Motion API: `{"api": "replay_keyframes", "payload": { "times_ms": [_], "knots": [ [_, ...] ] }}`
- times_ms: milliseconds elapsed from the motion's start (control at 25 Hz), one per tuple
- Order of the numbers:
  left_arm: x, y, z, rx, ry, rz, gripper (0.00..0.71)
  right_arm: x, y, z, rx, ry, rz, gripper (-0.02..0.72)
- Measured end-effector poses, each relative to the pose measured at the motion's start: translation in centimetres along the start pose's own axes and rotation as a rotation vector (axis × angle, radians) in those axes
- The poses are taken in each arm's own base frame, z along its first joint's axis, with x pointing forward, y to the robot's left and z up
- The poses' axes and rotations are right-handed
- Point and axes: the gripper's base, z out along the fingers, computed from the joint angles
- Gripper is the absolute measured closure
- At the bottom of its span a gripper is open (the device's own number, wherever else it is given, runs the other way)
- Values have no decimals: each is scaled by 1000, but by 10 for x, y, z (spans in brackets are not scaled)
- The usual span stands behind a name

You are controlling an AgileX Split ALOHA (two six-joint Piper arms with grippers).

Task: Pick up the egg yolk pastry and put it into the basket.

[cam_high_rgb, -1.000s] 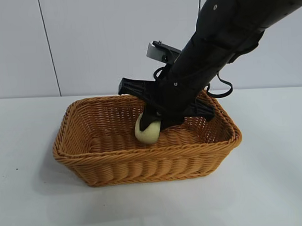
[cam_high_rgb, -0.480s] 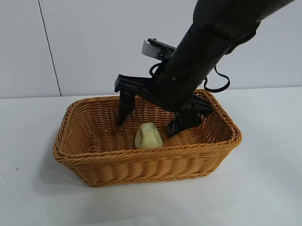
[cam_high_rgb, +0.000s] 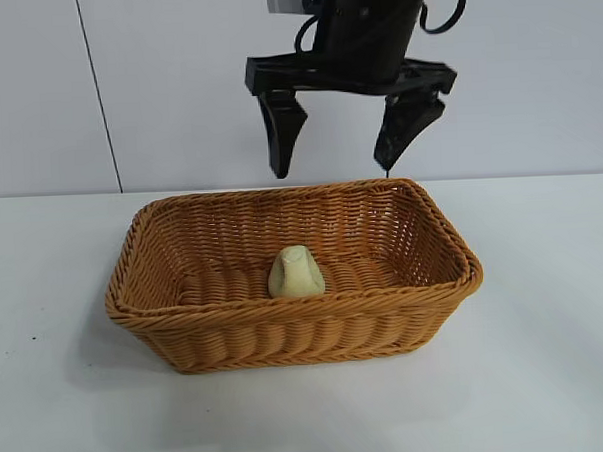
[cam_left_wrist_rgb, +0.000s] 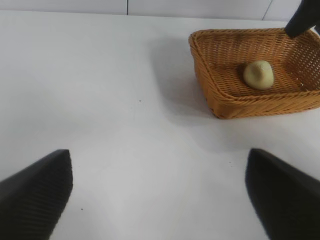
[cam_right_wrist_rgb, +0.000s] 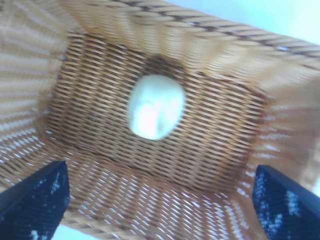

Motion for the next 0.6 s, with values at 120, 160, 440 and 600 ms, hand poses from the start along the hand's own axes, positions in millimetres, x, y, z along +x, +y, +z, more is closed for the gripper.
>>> {"api": "replay_keyframes", "payload": {
  "times_ms": [120,160,440,600],
  "knots": [
    [0,0,0,0,-1,0,21,-5,-5,-11,41,-19,-6,10],
    [0,0,0,0,-1,0,21,-6,-9,-11,44,-22,2,10],
    [0,0,0,0,-1,0,21,-11,-80,-12,116,-19,125,10],
    [0,0,0,0,-1,0,21,-6,-146,-14,169,-14,262,10]
  ]
}}
